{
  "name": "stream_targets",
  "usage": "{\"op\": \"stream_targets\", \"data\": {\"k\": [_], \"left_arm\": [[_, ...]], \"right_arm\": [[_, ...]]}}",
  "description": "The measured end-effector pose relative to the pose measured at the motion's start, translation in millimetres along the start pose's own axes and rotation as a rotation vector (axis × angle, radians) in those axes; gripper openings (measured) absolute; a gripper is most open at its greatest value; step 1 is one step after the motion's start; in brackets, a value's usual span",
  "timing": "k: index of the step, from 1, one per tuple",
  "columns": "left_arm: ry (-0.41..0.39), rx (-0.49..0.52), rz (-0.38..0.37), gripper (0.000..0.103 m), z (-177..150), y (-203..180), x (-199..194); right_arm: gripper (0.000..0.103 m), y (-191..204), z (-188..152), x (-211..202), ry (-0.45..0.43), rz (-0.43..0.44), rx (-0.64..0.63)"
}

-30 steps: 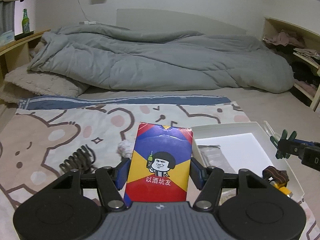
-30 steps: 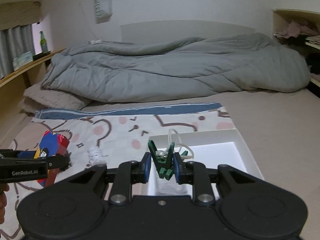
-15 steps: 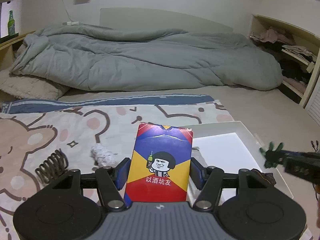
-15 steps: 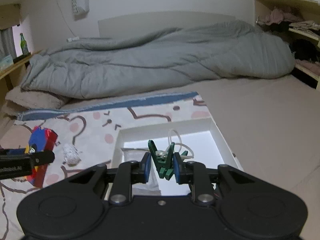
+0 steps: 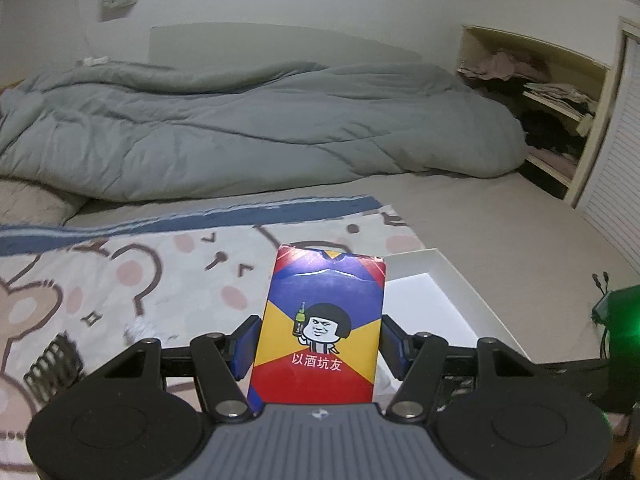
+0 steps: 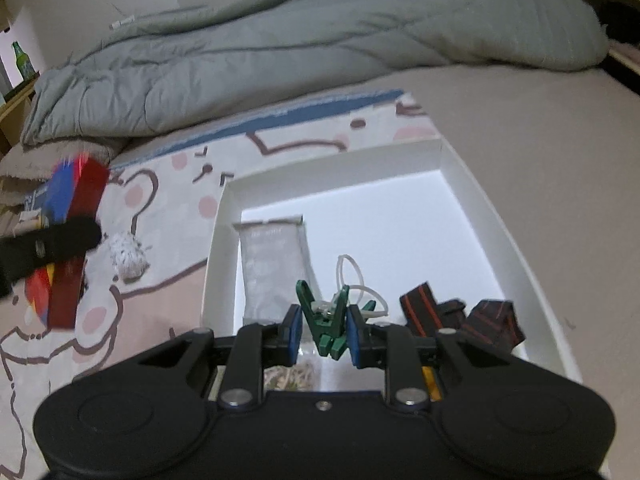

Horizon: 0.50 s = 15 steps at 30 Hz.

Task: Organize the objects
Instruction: 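Lift and carry the clothespin with the right tool while the left tool carries the card box to the box, then lower the card box into the box with the left tool and open it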

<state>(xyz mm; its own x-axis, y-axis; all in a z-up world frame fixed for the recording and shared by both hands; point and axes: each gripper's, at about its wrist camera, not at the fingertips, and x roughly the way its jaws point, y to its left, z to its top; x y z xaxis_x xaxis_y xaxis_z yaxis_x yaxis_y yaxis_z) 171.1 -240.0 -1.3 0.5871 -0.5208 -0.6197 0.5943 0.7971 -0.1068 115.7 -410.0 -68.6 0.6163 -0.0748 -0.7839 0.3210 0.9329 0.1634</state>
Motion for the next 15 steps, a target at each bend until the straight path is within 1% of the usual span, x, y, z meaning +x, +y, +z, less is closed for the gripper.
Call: {"op": "stream_targets", "data": {"k": [3, 6, 8, 9, 10, 15], "left_arm": [[0.006, 0.009, -0.018, 0.062, 3, -9, 12], [0.027, -0.013, -0.041, 0.062, 5, -16, 29], [0.045, -0.035, -0.060, 0.062, 6, -20, 40], [0.054, -0.044, -0.067, 0.062, 7, -22, 46], [0.063, -0.050, -0.070, 0.063, 7, -23, 52], [0.087, -0.051, -0.073, 0.063, 12, -36, 76]], "right_arm": [[0.024, -2, -2, 6, 0.017, 0.002, 0.001], [0.025, -6, -3, 11, 0.033, 0.008, 0.023], [0.027, -9, -4, 14, 0.037, 0.022, 0.030], [0.033, -9, -5, 14, 0.034, 0.029, 0.028], [0.034, -10, -4, 13, 0.033, 0.031, 0.023], [0.034, -19, -2, 6, 0.032, 0.032, 0.037]]}}
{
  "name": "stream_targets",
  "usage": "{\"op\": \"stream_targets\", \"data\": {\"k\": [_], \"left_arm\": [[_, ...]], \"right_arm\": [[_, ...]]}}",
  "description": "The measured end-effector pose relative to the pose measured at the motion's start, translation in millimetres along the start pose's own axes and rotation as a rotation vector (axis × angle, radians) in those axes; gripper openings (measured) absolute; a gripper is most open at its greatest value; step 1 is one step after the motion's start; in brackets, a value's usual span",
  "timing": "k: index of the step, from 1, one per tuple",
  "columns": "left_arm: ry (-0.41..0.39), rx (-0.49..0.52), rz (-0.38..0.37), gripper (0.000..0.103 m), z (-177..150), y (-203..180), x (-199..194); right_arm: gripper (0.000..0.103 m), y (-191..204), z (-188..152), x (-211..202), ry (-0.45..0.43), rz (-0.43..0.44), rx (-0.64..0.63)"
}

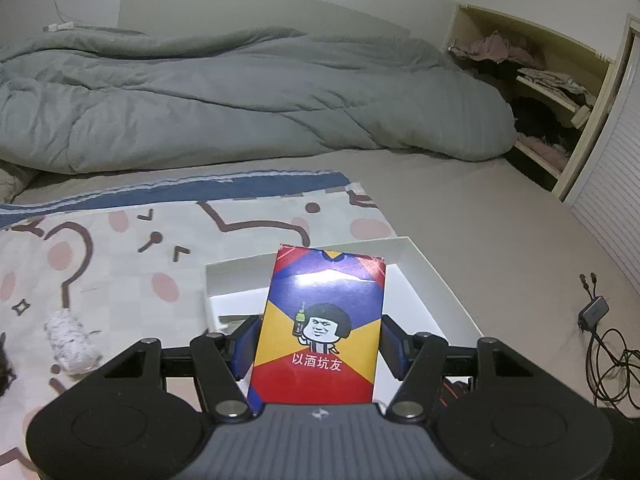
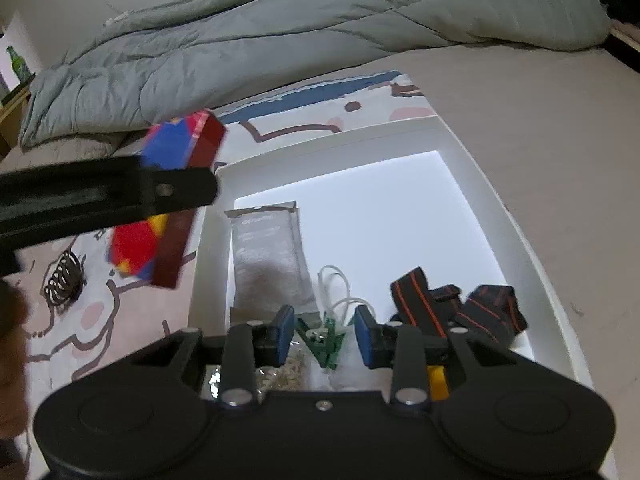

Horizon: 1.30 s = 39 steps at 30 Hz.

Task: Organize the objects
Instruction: 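Lower the card box into the box with the left tool and open it, then open the right tool to drop the clothespin in the box while both tools withdraw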

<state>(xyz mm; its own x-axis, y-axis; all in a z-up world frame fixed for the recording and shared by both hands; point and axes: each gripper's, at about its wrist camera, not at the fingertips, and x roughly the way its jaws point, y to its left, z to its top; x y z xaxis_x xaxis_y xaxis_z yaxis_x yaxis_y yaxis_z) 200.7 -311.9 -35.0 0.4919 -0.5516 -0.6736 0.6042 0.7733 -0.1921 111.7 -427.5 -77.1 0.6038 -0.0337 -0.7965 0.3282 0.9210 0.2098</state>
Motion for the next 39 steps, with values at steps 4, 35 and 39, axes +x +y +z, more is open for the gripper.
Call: {"op": "stream_targets", "data": {"k": [4, 35, 39], "left_arm": [[0.027, -0.029, -0.015, 0.063, 1, -10, 23], [0.118, -0.053, 0.023, 0.080, 0, 7, 57], [0.107, -0.039, 0.035, 0.080, 4, 12, 37]], "right_arm": [[0.033, -7, 3, -15, -0.025, 0.014, 0.005], [0.032, -43, 6, -23, -0.036, -0.048, 0.057], [0.033, -37, 6, -27, -0.047, -0.060, 0.051]]}}
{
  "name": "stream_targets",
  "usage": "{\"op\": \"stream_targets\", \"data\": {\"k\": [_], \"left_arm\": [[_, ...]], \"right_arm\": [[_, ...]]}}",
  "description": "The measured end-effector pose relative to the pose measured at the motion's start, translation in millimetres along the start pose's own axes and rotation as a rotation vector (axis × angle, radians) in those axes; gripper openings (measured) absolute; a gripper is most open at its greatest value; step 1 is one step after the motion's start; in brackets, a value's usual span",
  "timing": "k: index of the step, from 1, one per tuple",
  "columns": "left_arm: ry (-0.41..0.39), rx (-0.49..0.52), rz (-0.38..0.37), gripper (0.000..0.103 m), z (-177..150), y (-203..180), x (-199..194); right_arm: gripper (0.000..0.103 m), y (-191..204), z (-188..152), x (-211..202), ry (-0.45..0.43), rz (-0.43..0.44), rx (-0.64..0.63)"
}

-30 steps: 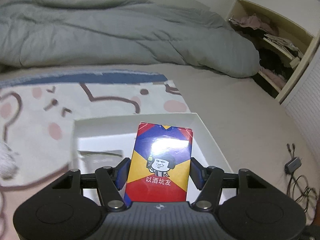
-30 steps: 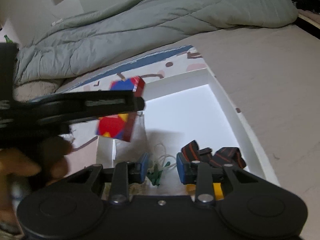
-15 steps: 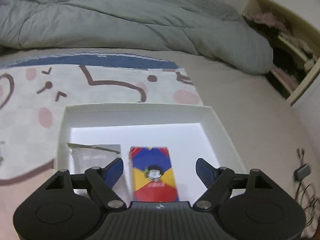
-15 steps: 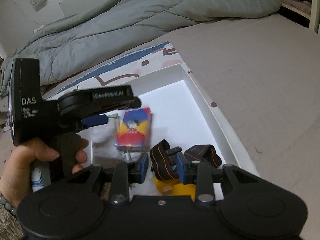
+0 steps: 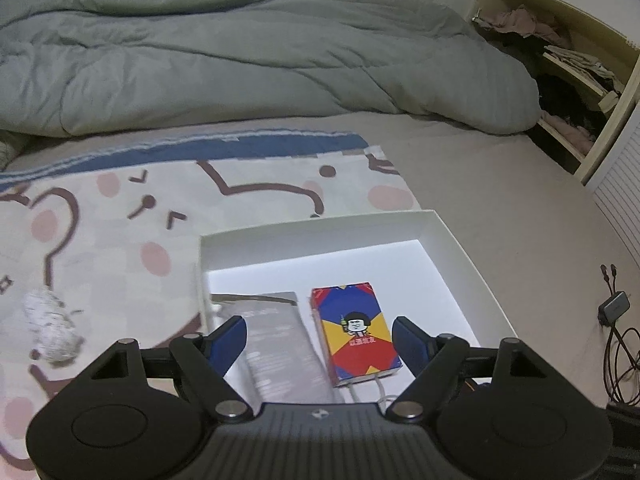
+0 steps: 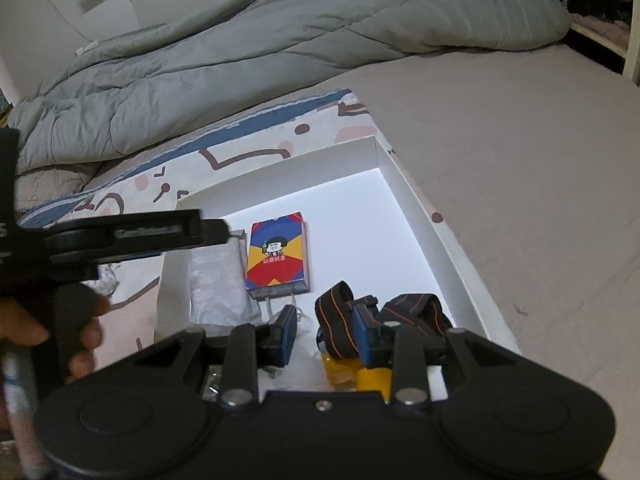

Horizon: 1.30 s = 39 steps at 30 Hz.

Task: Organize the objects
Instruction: 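Open the right tool to drop the clothespin in the box while both tools withdraw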

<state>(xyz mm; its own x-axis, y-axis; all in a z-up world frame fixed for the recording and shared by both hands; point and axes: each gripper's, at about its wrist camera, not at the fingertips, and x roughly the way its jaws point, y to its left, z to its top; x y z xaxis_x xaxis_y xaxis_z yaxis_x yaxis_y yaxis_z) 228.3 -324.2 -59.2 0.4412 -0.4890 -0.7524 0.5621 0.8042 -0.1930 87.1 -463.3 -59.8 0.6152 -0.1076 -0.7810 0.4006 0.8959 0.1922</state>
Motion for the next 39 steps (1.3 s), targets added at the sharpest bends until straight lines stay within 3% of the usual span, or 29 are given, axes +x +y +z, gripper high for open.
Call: {"op": "stream_targets", "data": {"k": [11, 16, 24, 35, 39], "left_arm": [[-0.023, 0.075, 0.024, 0.081, -9, 9, -58], [-0.038, 0.079, 0.033, 0.085, -17, 14, -78], [-0.050, 0.051, 0.066, 0.097, -30, 27, -97], [-0.073, 0.057, 0.127, 0.103, -47, 43, -105], [-0.078, 0.048, 0.129, 0.103, -50, 47, -107]], "right_arm": [[0.035, 16, -1, -21, -0.061, -0.023, -0.019], [0.046, 25, -4, -30, -0.093, -0.054, -0.053], [0.056, 30, -9, -44, -0.134, -0.076, -0.082], [0.078, 33, -17, -60, -0.197, -0.117, -0.124], [0.097, 34, -20, -62, -0.216, -0.142, -0.140]]}}
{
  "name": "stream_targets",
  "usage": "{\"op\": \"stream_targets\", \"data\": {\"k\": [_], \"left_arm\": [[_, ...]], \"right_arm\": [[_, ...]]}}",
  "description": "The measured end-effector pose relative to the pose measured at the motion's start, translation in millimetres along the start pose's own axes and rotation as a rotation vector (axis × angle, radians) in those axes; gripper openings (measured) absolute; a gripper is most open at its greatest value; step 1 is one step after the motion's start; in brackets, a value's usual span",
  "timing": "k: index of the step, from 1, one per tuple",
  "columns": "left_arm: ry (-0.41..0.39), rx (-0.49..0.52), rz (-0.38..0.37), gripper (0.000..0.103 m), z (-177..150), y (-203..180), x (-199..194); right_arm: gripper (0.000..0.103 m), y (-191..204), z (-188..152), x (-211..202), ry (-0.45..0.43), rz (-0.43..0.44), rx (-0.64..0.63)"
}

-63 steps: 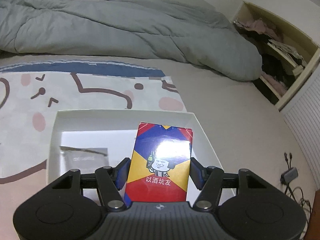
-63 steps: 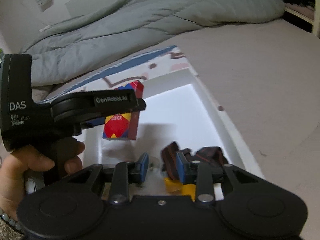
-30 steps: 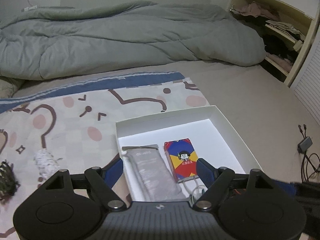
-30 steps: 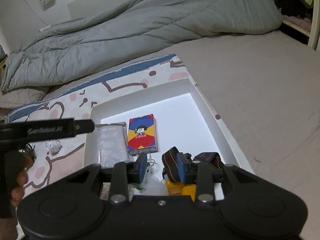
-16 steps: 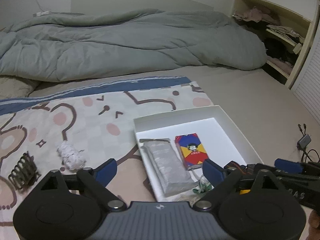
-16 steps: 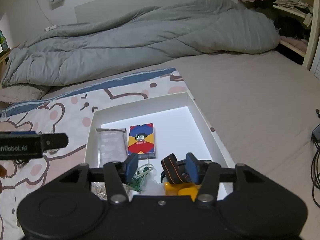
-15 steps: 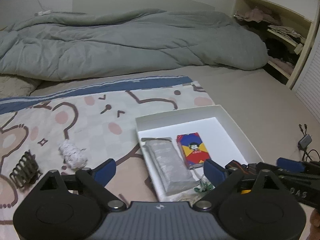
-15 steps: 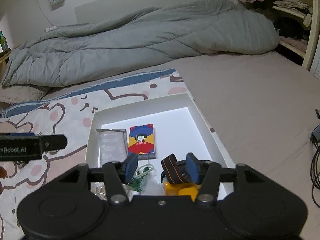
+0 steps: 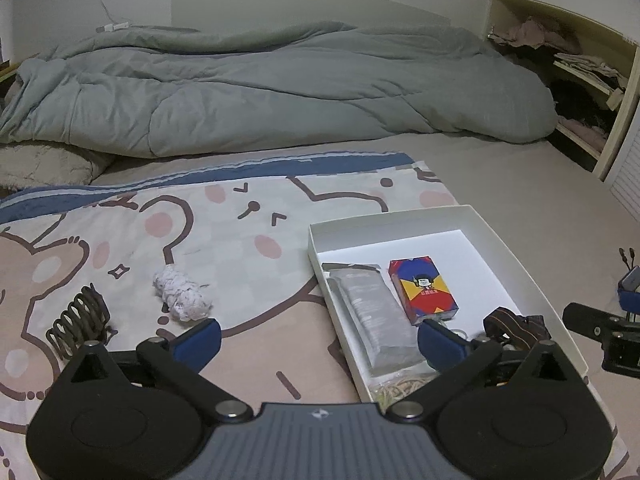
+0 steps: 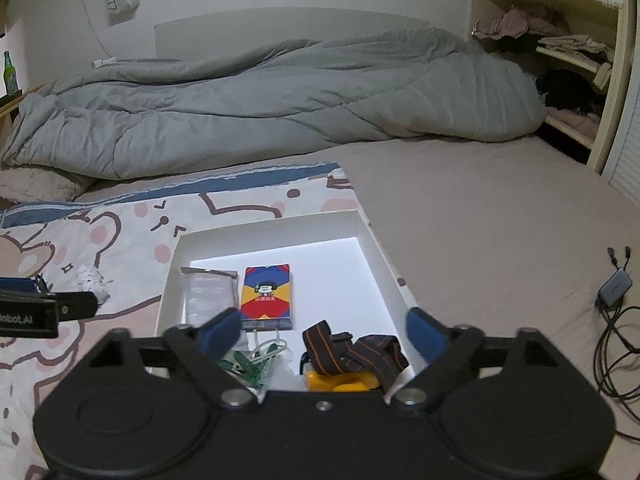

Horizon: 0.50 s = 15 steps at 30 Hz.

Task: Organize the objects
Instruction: 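Open the right tool to drop the clothespin in the box while both tools withdraw, then move the left tool toward the dark hair clip while the right tool approaches the tissue wad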

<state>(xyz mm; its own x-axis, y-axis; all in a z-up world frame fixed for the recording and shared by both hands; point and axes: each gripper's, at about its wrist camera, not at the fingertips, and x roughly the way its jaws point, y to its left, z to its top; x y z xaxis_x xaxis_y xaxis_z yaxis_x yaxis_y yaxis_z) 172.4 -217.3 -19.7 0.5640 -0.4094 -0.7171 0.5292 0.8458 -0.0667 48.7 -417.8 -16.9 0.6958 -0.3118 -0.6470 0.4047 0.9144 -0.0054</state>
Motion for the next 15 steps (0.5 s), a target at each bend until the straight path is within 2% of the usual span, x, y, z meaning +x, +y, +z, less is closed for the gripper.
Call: {"op": "stream_targets", "data": {"k": [6, 15], "left_arm": [[-0.022, 0.048, 0.013, 0.103, -3.8, -2.6, -2.3], [-0.020, 0.053, 0.013, 0.103, -4.9, -2.7, -2.1]], "right_arm": [[0.103, -2.5, -1.7, 1.5, -0.006, -0.014, 0.006], [0.103, -5.9, -3.7, 4.8, 0.008, -0.037, 0.009]]}}
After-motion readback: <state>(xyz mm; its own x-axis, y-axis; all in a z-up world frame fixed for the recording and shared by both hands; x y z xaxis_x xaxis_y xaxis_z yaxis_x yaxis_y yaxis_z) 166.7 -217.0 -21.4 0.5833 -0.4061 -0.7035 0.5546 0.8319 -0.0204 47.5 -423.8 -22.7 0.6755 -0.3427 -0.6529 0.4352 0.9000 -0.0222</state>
